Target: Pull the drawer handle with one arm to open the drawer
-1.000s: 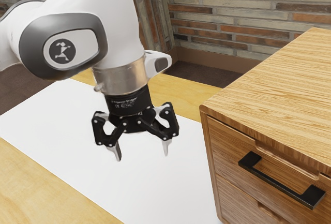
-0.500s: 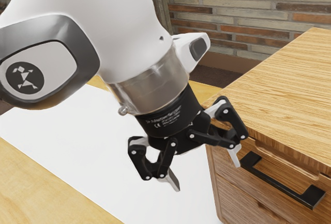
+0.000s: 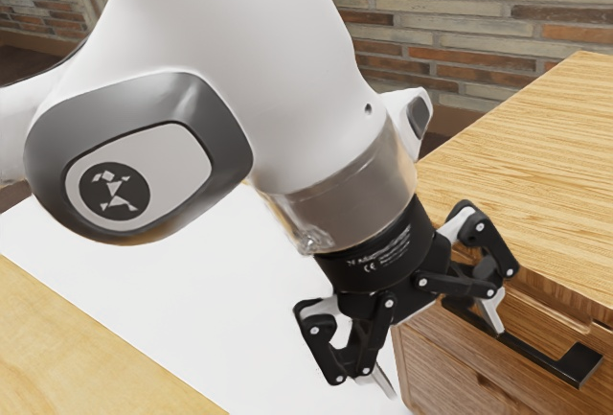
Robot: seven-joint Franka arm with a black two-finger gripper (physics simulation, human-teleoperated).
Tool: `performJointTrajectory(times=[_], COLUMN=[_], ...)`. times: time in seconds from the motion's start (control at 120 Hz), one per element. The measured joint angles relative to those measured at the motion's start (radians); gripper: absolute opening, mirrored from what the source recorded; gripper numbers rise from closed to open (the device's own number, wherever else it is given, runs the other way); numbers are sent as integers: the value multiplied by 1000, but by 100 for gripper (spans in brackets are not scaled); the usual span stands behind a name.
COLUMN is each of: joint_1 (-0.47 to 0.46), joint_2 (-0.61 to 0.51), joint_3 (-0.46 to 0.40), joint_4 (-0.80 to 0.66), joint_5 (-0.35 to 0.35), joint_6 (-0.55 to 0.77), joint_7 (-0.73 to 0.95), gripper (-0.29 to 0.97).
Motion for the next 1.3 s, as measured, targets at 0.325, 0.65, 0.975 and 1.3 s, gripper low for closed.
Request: performJointTrajectory(times=[0.325, 0.65, 0.975, 1.3], joint_1=[74, 40, -40, -38], joint_2=[-111, -144, -118, -89], joint_3=[-48, -74, 5, 5], joint_4=[-182, -206, -175, -182], joint_5=[19, 81, 138, 168], joint_6=[122, 192, 211, 221], joint_7=[-121, -233, -350, -391], gripper=[68, 68, 68, 68])
